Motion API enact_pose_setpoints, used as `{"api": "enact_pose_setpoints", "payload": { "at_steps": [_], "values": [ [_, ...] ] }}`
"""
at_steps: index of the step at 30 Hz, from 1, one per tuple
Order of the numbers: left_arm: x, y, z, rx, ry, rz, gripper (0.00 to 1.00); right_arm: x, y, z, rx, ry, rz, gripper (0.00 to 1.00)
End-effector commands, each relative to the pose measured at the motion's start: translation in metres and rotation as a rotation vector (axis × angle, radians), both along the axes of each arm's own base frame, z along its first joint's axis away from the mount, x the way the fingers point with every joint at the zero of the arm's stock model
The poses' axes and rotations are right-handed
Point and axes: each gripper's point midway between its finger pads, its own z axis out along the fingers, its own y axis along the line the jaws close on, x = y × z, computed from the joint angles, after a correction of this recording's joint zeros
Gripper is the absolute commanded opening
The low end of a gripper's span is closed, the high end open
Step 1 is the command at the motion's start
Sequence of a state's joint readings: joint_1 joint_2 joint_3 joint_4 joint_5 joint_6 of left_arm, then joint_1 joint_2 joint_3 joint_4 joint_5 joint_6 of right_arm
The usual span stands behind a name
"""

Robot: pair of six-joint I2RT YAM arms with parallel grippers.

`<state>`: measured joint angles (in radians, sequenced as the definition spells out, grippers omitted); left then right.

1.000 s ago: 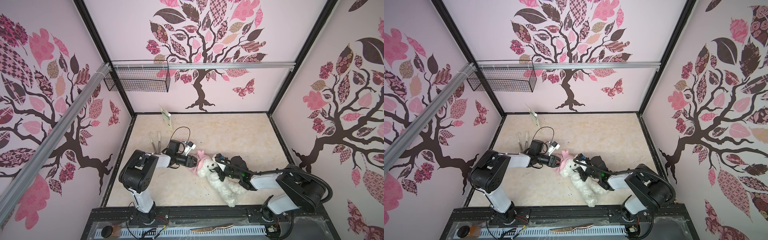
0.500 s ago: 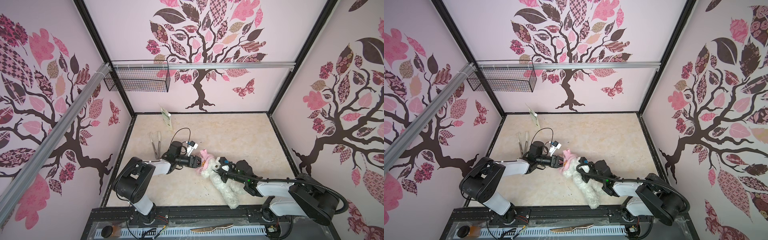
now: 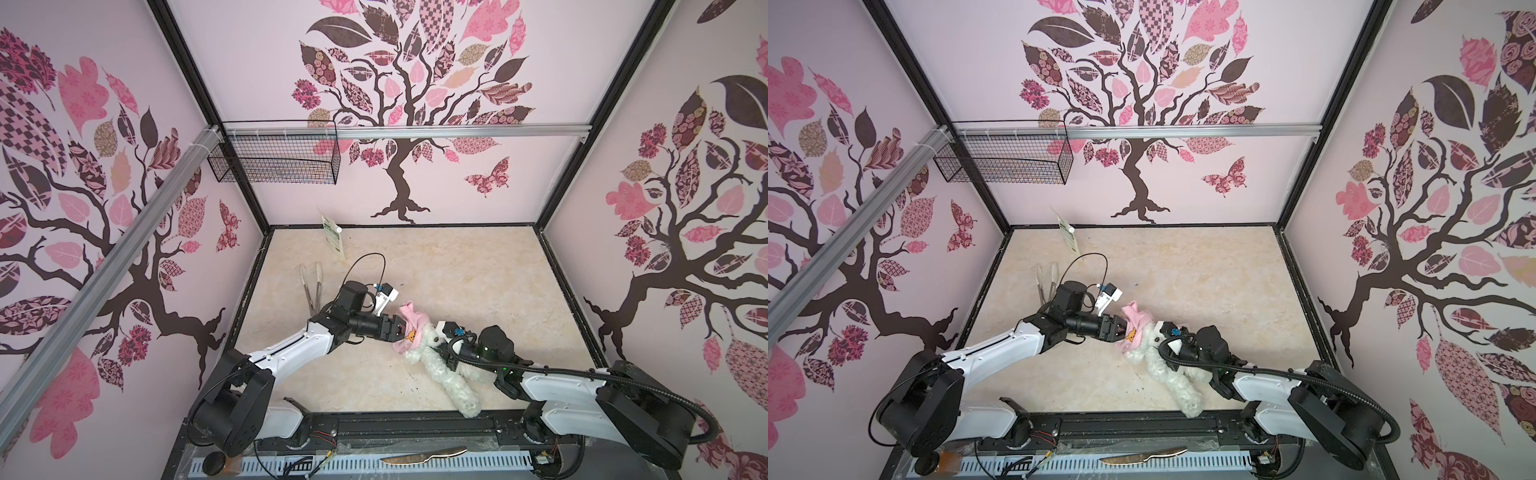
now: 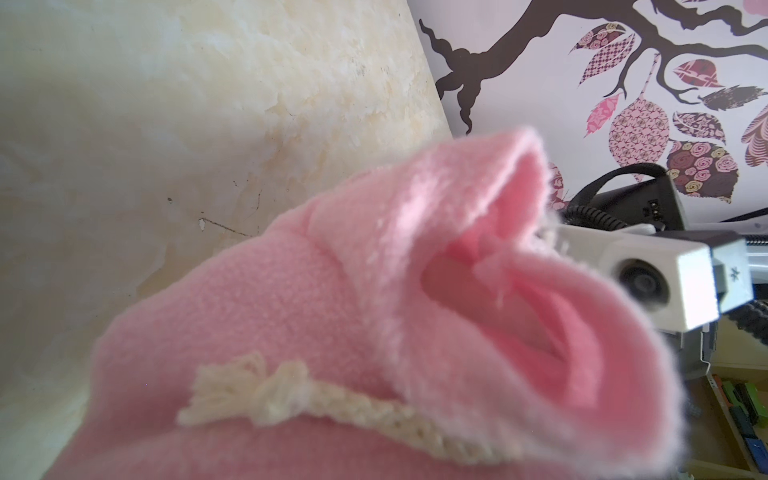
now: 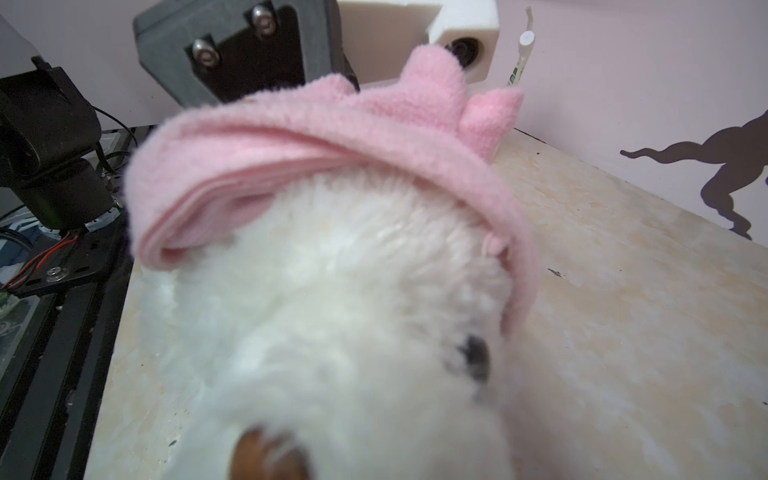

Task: Dress the teddy bear

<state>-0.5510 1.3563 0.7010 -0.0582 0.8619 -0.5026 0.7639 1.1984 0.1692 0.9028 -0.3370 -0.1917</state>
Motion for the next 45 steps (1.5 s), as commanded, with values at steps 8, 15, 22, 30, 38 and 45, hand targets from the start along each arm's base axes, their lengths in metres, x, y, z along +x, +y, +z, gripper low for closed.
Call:
{"api": "enact_pose_setpoints", "payload": {
  "at_steps": [8, 15, 22, 30, 38, 45],
  "values": [
    [-0.035, -0.028, 0.022, 0.012, -0.033, -0.207, 0.8, -0.014, 0.019, 0.01, -0.021, -0.067, 0.071, 0.03],
    [-0.05, -0.053, 0.004, 0.074, -0.029, -0.259, 0.77, -0.015, 0.022, 0.018, 0.015, -0.045, 0.068, 0.04],
    [-0.04, -0.061, 0.018, 0.011, -0.038, -0.194, 0.55, -0.007, 0.015, 0.014, -0.001, -0.01, -0.004, 0.04],
    [-0.038, -0.052, 0.048, -0.069, -0.099, -0.143, 0.32, 0.01, 0.005, 0.01, 0.0, 0.033, -0.13, 0.04],
    [-0.05, -0.05, 0.034, -0.065, -0.027, -0.195, 0.5, 0.008, 0.011, 0.032, 0.097, 0.018, -0.106, 0.05],
    [-0.063, -0.048, 0.016, -0.004, -0.005, -0.227, 0.7, 0.014, 0.018, 0.058, 0.185, 0.028, -0.107, 0.05]
  ]
}}
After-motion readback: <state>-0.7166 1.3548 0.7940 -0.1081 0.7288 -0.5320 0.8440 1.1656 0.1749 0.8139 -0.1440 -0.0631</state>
